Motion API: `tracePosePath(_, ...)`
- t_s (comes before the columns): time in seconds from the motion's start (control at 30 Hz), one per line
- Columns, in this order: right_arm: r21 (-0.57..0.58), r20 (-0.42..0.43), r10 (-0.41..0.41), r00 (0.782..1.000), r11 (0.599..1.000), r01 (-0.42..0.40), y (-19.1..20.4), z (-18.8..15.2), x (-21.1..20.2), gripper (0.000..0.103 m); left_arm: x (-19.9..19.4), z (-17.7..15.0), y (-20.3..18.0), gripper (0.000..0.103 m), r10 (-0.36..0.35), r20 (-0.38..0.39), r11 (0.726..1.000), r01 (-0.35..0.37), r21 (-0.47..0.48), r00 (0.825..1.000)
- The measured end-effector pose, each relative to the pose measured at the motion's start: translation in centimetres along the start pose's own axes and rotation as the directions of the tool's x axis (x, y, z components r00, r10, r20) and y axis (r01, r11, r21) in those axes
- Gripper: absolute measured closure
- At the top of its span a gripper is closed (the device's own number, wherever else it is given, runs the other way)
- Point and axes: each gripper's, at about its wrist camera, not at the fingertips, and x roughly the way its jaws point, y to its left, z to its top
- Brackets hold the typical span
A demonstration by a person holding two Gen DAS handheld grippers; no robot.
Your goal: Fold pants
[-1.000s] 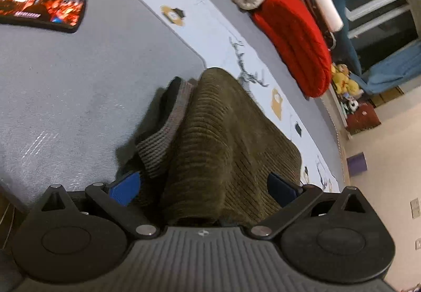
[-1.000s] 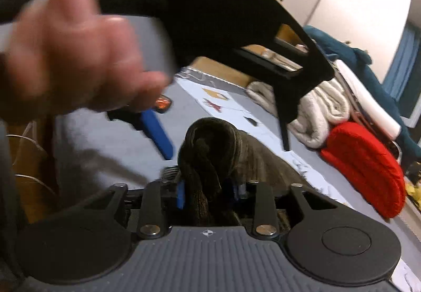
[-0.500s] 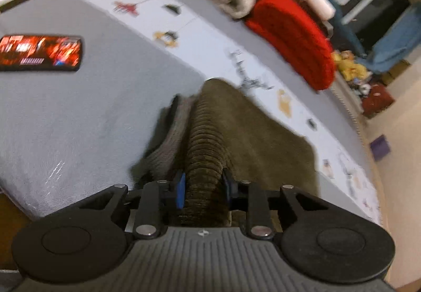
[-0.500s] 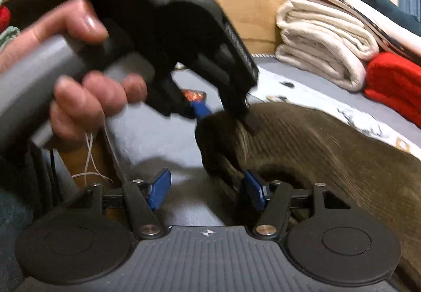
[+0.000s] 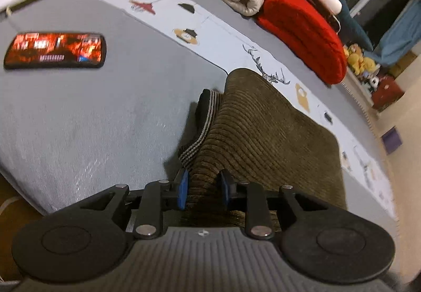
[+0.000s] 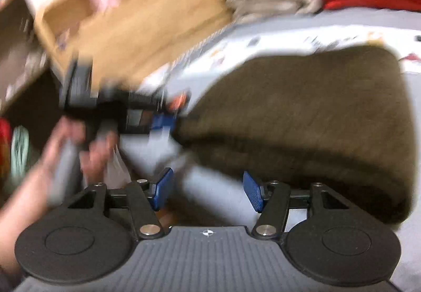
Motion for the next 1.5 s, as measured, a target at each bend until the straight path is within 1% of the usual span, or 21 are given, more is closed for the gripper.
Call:
tracePosePath(0.07,-0.011,0.125,-0.182,0.975,0.983,0.184,0.3,1.7,0.1,0.063,-0.1,-0.1,-0.7,0.074,0.025,0.007,0.999,-0.025,0.027,1.000)
tracePosePath(0.1,-0.042,0.154,-0.257,0.954,0.963,0.266,0.6,2.1,0.7,0.067,0.0,-0.1,-0.7,0.073,0.029,0.008,0.999,-0.029,0.024,1.000)
tracePosePath(0.13,-0.092,0.162,-0.283,0.945,0.949,0.300,0.7,2.1,1.8,0.068,-0.1,-0.3,-0.5,0.072,0.030,0.008,0.999,-0.030,0.019,1.000)
tracePosePath(0.2,-0.155,0.066,-0.298,0.952,0.940,0.305,0.7,0.7,4.0,0.073,-0.4,-0.4,-0.2,0.064,0.038,0.010,0.999,-0.038,0.019,0.999)
tracePosePath(0.23,-0.166,-0.011,-0.269,0.963,0.950,0.263,0.6,-0.7,4.8,0.074,-0.5,-0.5,0.0,0.062,0.044,0.011,0.999,-0.045,0.023,0.999)
tracePosePath(0.27,-0.187,-0.014,-0.267,0.964,0.947,0.260,0.6,-2.3,4.9,0.074,-0.3,-0.6,0.1,0.059,0.045,0.001,0.999,-0.045,0.026,0.999)
tracePosePath(0.37,-0.298,0.138,-0.240,0.961,0.915,0.272,1.5,-6.7,3.2,0.074,-0.3,-0.8,0.6,0.051,0.050,0.004,0.999,-0.050,0.017,0.999)
tracePosePath(0.4,-0.302,0.155,-0.233,0.960,0.914,0.271,1.5,-7.1,2.9,0.074,-0.2,-0.8,0.7,0.049,0.053,0.004,0.998,-0.053,0.014,0.999)
tracePosePath(0.57,-0.340,0.150,-0.252,0.956,0.895,0.289,2.1,-5.5,0.6,0.073,-0.9,-1.1,-0.1,0.036,0.130,0.045,0.991,-0.131,0.030,0.991)
tracePosePath(0.67,-0.281,0.185,-0.410,0.893,0.849,0.448,0.6,-5.0,-0.9,0.066,-0.9,-1.7,-1.0,0.032,0.175,0.077,0.981,-0.181,0.074,0.982)
tracePosePath(0.73,-0.332,0.135,-0.409,0.902,0.839,0.430,-0.5,-6.1,-0.2,0.066,-0.7,-2.0,-1.3,0.028,0.195,0.078,0.976,-0.201,0.080,0.978)
tracePosePath(0.77,-0.372,0.154,-0.409,0.899,0.819,0.436,-0.3,-6.6,-0.3,0.065,-0.8,-2.0,-1.2,0.026,0.203,0.083,0.975,-0.209,0.080,0.976)
tracePosePath(0.83,-0.416,0.135,-0.406,0.904,0.805,0.424,0.5,-6.9,-0.5,0.056,-1.6,-1.7,-1.0,0.025,0.202,0.059,0.977,-0.205,0.053,0.978)
tracePosePath(0.87,-0.389,0.117,-0.382,0.917,0.832,0.396,0.5,-6.3,-1.2,0.054,-2.4,-1.2,-1.0,0.026,0.195,0.056,0.980,-0.197,0.026,0.979)
tracePosePath(0.9,-0.306,0.094,-0.335,0.937,0.886,0.348,0.0,-5.3,-2.3,0.052,-3.6,-0.7,-1.2,0.023,0.186,0.083,0.982,-0.188,0.014,0.979)
tracePosePath(0.97,-0.062,0.067,-0.251,0.966,0.965,0.255,-2.4,-2.9,-4.4,0.035,-5.6,0.7,-2.0,0.015,0.180,0.145,0.983,-0.185,0.021,0.973)
tracePosePath(1.07,0.123,0.062,-0.266,0.962,0.959,0.257,-6.1,0.4,-5.5,0.027,-6.3,3.2,-3.6,0.000,0.160,0.187,0.985,-0.169,0.034,0.969)
tracePosePath(1.2,0.235,-0.016,-0.281,0.960,0.932,0.277,-11.1,3.1,-3.7,0.023,-1.9,5.0,-6.3,0.000,0.227,0.150,0.965,-0.243,0.100,0.962)
tracePosePath(1.27,0.271,-0.061,-0.284,0.957,0.918,0.290,-13.6,3.5,-2.0,0.023,1.5,5.2,-6.7,0.000,0.227,0.082,0.961,-0.236,0.141,0.971)
tracePosePath(1.4,0.349,-0.189,-0.190,0.963,0.904,0.247,-17.2,3.0,1.5,0.023,6.2,4.7,-6.7,0.000,0.275,0.028,0.936,-0.274,0.220,0.961)
tracePosePath(1.5,0.396,-0.201,-0.164,0.966,0.888,0.233,-17.8,2.1,2.5,0.020,7.0,4.7,-6.7,0.000,0.259,0.033,0.936,-0.259,0.239,0.965)
